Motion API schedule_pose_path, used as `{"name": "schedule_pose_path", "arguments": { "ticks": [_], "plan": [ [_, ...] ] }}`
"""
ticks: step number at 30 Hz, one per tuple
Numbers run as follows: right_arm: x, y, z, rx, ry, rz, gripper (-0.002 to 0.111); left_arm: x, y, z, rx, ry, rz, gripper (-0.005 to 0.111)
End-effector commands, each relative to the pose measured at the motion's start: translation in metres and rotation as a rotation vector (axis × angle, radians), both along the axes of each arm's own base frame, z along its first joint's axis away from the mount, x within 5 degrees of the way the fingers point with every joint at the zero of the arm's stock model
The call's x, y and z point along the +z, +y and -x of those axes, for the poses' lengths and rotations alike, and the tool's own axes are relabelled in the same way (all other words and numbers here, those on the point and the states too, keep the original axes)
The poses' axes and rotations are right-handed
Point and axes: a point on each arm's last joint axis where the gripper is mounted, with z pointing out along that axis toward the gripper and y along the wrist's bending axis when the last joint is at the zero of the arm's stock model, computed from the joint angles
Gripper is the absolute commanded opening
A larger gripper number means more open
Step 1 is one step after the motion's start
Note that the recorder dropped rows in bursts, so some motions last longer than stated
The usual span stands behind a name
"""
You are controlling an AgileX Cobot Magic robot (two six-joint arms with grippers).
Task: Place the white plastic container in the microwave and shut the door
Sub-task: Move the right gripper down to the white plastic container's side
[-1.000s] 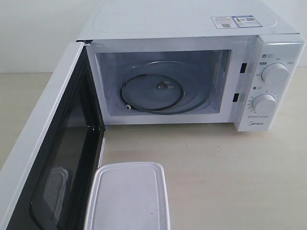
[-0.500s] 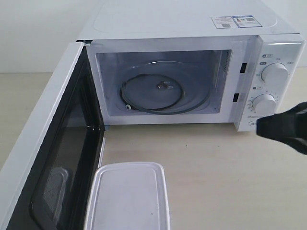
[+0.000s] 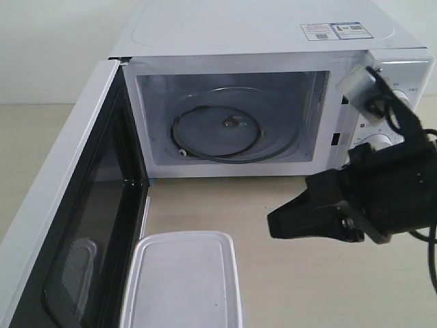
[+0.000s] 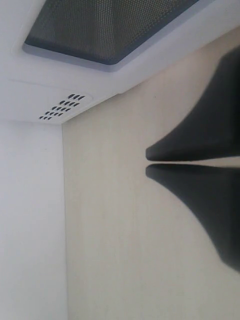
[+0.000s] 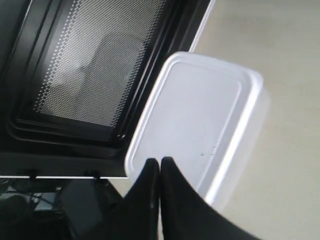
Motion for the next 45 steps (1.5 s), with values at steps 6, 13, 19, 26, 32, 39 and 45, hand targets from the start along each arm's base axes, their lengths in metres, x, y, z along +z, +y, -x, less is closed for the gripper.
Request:
{"name": "schedule_pose_path", "arguments": {
  "ticks": [6,13,19,26,32,39,45],
  "plan": [
    [-0.053,0.011,-0.009,0.082,0.060,-0.109,0.000,-0.001,0.000,0.000,0.002,0.000,-0.009,0.004],
    [-0.094,0.009,-0.014,0.054,0.166,-0.048,0.000,-0.001,0.000,0.000,0.002,0.000,-0.009,0.004],
    [-0.127,0.008,-0.020,0.053,0.225,0.008,0.003,-0.001,0.000,0.000,0.002,0.000,-0.009,0.004],
    [-0.135,0.011,-0.022,0.071,0.226,-0.037,0.051,-0.001,0.000,0.000,0.002,0.000,-0.009,0.004],
    [-0.132,0.014,-0.030,0.003,0.171,-0.084,0.055,-0.001,0.000,0.000,0.002,0.000,-0.009,0.004],
    [-0.132,0.033,-0.026,0.061,0.135,-0.036,0.055,-0.001,0.000,0.000,0.002,0.000,-0.009,0.004],
    [-0.132,0.033,-0.026,0.060,0.141,-0.042,0.055,-0.001,0.000,0.000,0.002,0.000,-0.009,0.004]
  ]
}}
